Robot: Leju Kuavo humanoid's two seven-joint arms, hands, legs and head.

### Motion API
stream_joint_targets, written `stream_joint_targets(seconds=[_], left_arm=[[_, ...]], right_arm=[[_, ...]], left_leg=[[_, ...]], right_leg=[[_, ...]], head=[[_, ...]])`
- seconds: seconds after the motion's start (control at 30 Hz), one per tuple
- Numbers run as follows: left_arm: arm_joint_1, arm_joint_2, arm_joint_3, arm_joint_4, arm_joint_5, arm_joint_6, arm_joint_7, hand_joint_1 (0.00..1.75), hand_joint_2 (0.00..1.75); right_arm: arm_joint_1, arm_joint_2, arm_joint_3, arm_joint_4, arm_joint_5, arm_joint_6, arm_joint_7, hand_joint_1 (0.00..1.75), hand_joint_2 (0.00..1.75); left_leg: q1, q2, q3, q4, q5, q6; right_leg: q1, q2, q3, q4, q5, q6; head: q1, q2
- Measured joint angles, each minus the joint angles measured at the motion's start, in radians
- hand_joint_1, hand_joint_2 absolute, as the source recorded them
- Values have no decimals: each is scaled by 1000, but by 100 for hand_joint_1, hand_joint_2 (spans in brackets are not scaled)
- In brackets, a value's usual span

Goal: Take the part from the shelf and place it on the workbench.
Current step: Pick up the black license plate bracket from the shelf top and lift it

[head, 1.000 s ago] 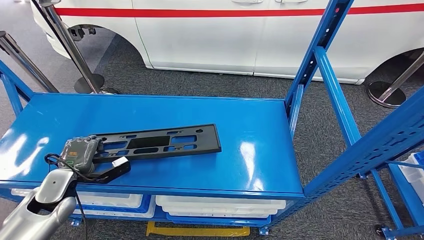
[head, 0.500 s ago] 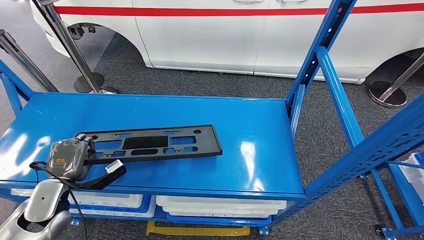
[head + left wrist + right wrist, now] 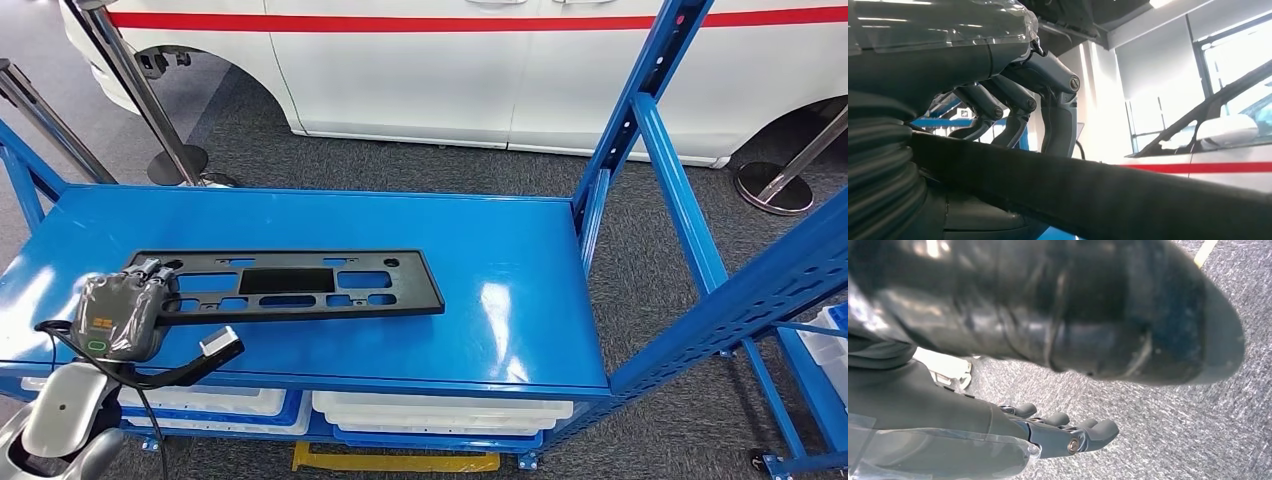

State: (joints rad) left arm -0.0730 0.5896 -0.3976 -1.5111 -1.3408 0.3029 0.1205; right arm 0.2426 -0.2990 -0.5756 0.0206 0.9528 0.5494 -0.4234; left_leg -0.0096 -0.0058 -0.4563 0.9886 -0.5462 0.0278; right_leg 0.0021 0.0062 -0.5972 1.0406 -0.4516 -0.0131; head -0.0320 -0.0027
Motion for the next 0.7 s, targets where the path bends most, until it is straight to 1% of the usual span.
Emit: stream_joint_targets(seconds=[0.17, 0.2, 0.27, 0.3, 0.33, 0.37, 0.4, 0.43, 0.47, 0.5, 0.53, 0.57, 0.6, 0.63, 0.67, 0.7], left_arm=[[20, 10, 9, -17, -19, 48, 8, 175, 175], [24, 12, 12, -20, -23, 57, 9, 175, 175], [30, 15, 21, -26, -32, 74, 11, 175, 175], [33, 16, 25, -29, -38, 84, 12, 175, 175], [35, 16, 28, -32, -42, 96, 13, 175, 175], [39, 16, 30, -33, -46, 109, 15, 175, 175], [45, 16, 32, -35, -51, 126, 17, 175, 175], [52, 16, 33, -35, -56, 144, 18, 175, 175], [60, 16, 35, -35, -61, 161, 19, 175, 175], [66, 15, 38, -37, -67, 180, 20, 175, 175], [72, 15, 41, -39, -73, 198, 21, 175, 175], [77, 15, 46, -42, -78, 214, 21, 175, 175], [82, 14, 53, -45, -84, 231, 21, 175, 175], [86, 14, 58, -48, -90, 249, 21, 175, 175], [90, 13, 64, -51, -95, 265, 21, 175, 175], [94, 11, 71, -53, -100, 282, 21, 175, 175]], right_arm=[[-1, 7, -2, 0, 4, -6, 0, 0, 0], [-2, 8, -3, 0, 4, -8, 0, 0, 0], [-3, 9, -6, 0, 7, -11, 0, 0, 0], [-3, 9, -8, 0, 8, -11, 0, 0, 0], [-3, 9, -10, 0, 10, -12, 0, 0, 0], [-4, 10, -11, 0, 11, -12, 0, 0, 0], [-4, 10, -13, 0, 13, -13, 0, 0, 0], [-5, 11, -14, 0, 14, -14, 0, 0, 0], [-6, 11, -15, 0, 15, -15, 0, 0, 0], [-6, 11, -15, 0, 16, -16, 0, 0, 0], [-6, 11, -15, 0, 16, -17, 0, 0, 0], [-7, 11, -16, 0, 17, -17, 0, 0, 0], [-7, 12, -16, 0, 17, -18, 0, 0, 0], [-7, 12, -17, 0, 18, -18, 0, 0, 0], [-8, 13, -17, 0, 19, -18, 0, 0, 0], [-9, 14, -18, 0, 20, -18, 0, 0, 0]], left_leg=[[-5, 0, -1, 3, 0, 4], [-7, 0, -1, 3, 3, 6], [0, 2, 2, -10, 18, 11], [4, 4, 2, -18, 26, 15], [8, 5, 2, -24, 34, 18], [9, 7, -1, -25, 37, 20], [9, 8, -5, -24, 38, 21], [10, 9, -9, -21, 38, 21], [11, 10, -12, -17, 37, 20], [12, 10, -15, -12, 36, 17], [15, 10, -18, -5, 32, 13], [17, 9, -20, 3, 28, 6], [18, 8, -26, 12, 23, 0], [18, 7, -31, 19, 19, -7], [18, 6, -36, 25, 17, -12], [17, 5, -40, 29, 18, -17]], right_leg=[[-4, 0, 0, -1, 4, 5], [-5, 0, 0, -3, 6, 8], [-3, 0, -2, 0, 3, 16], [-3, 0, -9, 14, -13, 21], [-3, -1, -23, 48, -41, 25], [-6, -1, -44, 100, -75, 29], [-10, -1, -69, 164, -109, 33], [-13, -1, -90, 219, -130, 37], [-17, -2, -100, 249, -132, 40], [-21, -2, -92, 243, -115, 43], [-24, -2, -68, 201, -83, 46], [-27, -2, -36, 142, -57, 48], [-26, 0, -7, 89, -38, 47], [-25, 2, 12, 53, -31, 43], [-22, 4, 19, 35, -36, 37], [-19, 5, 18, 33, -38, 29]], head=[[0, 0], [0, 0], [0, 0], [0, 0], [0, 0], [1, 0], [1, 0], [1, 0], [1, 0], [1, 0], [1, 0], [1, 0], [1, 0], [0, 0], [0, 0], [0, 0]])
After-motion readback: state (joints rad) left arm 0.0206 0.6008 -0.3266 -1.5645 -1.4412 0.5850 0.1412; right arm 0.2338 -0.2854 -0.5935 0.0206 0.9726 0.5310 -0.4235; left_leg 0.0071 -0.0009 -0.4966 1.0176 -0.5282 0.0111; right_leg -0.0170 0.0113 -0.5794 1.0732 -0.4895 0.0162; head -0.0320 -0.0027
